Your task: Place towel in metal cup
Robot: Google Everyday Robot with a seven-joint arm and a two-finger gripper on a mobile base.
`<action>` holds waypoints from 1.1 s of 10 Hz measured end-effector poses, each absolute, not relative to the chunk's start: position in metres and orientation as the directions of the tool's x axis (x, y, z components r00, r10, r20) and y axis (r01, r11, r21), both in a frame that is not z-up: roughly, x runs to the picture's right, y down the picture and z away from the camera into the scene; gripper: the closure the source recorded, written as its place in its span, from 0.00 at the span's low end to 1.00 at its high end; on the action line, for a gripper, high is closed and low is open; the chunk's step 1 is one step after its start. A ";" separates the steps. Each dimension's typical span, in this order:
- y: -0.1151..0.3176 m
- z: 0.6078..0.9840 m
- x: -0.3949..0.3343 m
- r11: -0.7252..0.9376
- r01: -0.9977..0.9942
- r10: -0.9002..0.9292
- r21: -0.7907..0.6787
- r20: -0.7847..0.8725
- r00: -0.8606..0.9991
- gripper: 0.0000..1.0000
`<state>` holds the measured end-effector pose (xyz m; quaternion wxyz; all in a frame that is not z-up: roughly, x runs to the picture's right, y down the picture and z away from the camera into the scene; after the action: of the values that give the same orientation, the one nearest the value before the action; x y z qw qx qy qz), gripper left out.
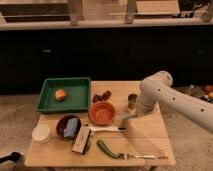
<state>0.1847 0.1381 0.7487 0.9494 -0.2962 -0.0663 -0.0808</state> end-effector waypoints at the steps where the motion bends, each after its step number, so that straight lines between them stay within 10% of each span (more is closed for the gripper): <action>1: 0.137 0.747 0.184 0.812 0.191 -0.117 -0.552 0.166 0.979 0.97; 11: 0.087 0.719 0.187 0.777 0.177 -0.165 -0.605 0.076 0.983 0.97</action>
<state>0.1869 0.0871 0.7187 0.9424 -0.3217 -0.0094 -0.0908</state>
